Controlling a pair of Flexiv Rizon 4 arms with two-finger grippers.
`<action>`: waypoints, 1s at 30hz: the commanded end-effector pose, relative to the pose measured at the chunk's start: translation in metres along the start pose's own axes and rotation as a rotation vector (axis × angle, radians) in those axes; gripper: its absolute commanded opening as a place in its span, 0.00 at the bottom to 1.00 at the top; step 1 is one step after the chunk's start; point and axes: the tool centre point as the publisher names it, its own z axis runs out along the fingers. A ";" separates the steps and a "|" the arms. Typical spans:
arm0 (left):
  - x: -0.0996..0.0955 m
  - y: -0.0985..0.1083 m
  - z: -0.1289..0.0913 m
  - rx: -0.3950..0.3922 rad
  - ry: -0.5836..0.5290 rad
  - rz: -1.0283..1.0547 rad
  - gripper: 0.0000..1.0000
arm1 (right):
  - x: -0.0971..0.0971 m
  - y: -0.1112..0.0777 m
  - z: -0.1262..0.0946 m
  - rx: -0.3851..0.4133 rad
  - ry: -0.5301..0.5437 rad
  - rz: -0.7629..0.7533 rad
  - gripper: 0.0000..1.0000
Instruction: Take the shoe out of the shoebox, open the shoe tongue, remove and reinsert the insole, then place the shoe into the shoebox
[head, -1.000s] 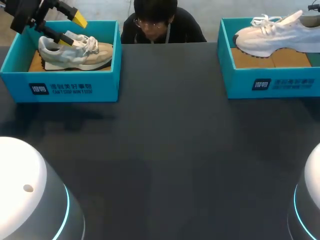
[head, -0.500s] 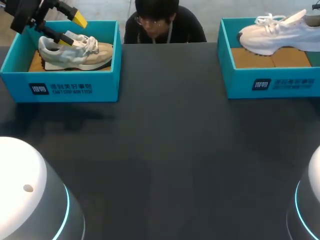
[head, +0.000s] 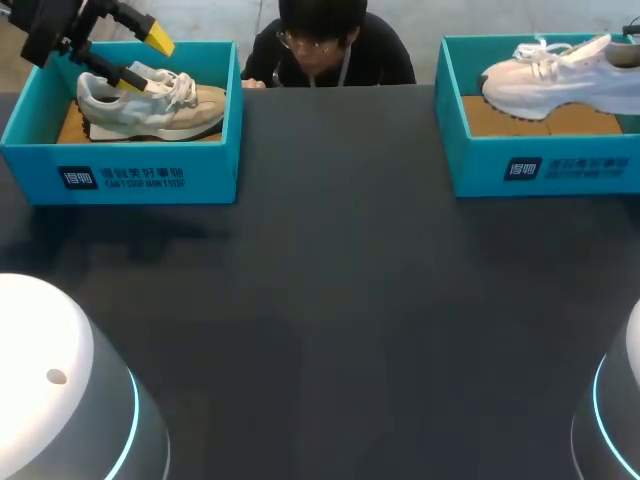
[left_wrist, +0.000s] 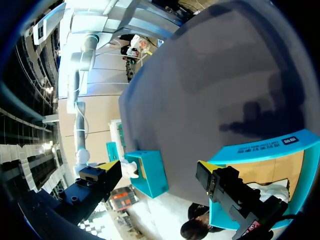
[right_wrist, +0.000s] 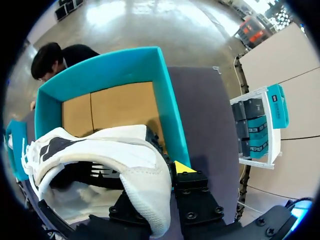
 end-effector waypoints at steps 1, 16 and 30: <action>0.000 -0.001 0.000 -0.001 0.004 0.001 1.00 | 0.002 -0.003 0.009 -0.017 -0.017 0.013 0.00; 0.000 -0.001 0.000 -0.001 0.004 0.001 1.00 | -0.001 -0.007 0.047 -0.005 -0.043 0.052 0.00; 0.000 -0.001 0.000 -0.001 0.004 0.001 1.00 | 0.002 -0.015 0.083 0.032 -0.074 0.051 0.00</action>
